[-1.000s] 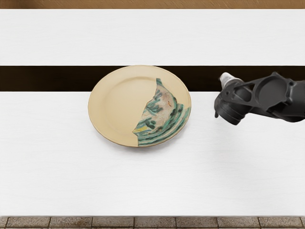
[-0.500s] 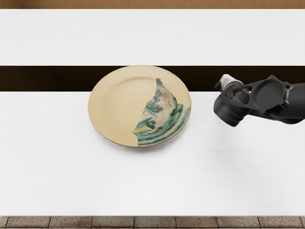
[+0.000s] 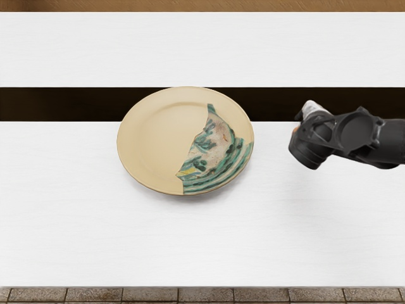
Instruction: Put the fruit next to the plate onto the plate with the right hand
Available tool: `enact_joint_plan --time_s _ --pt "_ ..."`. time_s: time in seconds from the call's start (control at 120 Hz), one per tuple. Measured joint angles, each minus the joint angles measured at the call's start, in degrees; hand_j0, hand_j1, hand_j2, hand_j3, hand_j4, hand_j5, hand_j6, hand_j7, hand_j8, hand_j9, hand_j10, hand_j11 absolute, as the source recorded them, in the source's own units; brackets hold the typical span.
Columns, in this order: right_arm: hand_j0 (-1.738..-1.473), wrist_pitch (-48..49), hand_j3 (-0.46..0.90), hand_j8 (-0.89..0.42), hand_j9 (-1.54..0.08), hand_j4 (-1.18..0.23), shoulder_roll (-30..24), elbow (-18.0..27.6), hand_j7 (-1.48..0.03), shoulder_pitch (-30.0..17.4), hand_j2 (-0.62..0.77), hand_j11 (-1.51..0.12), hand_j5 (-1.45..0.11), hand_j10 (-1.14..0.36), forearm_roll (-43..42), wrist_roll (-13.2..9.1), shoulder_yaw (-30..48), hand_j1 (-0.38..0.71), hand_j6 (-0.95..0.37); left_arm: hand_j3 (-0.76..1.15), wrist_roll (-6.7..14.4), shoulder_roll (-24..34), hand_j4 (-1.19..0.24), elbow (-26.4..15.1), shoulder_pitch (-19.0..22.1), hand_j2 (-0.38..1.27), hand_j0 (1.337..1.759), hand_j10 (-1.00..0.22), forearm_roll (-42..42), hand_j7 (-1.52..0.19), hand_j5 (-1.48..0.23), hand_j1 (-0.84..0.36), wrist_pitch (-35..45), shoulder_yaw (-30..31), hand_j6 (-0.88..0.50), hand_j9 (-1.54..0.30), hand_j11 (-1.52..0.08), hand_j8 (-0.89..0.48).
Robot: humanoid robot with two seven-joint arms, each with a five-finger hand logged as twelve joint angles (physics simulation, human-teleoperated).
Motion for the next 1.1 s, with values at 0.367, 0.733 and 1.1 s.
enact_joint_plan --time_s 0.367,0.733,1.1 --pt "-1.661 0.0 0.21 -0.30 -0.74 -0.45 2.3 -3.6 -0.57 -2.4 -0.20 -0.57 -0.56 -0.44 -0.3 0.0 0.0 0.15 -0.43 0.00 0.0 0.0 -0.24 0.0 0.0 0.05 1.658 -0.24 0.0 -0.32 -0.32 0.06 0.0 0.0 -0.24 -0.32 -0.32 -0.24" --pt "-1.655 0.0 0.56 -0.20 -1.01 -0.68 3.2 -5.6 -0.91 -3.7 -0.54 -0.88 -0.73 -0.34 -1.3 0.3 0.1 0.06 -0.28 0.00 0.0 0.0 -0.24 0.0 0.0 0.05 1.658 -0.24 0.0 -0.32 -0.32 0.06 0.0 0.0 -0.24 -0.32 -0.32 -0.24" --pt "-1.685 -0.5 0.28 -0.18 -1.01 -0.60 2.6 -5.7 -0.91 -3.9 -0.33 -0.89 -0.97 -0.28 0.2 -0.5 2.7 0.13 -0.37 0.00 0.0 0.0 -0.24 0.0 0.0 0.05 1.658 -0.24 0.0 -0.32 -0.32 0.06 0.0 0.0 -0.24 -0.32 -0.32 -0.24"
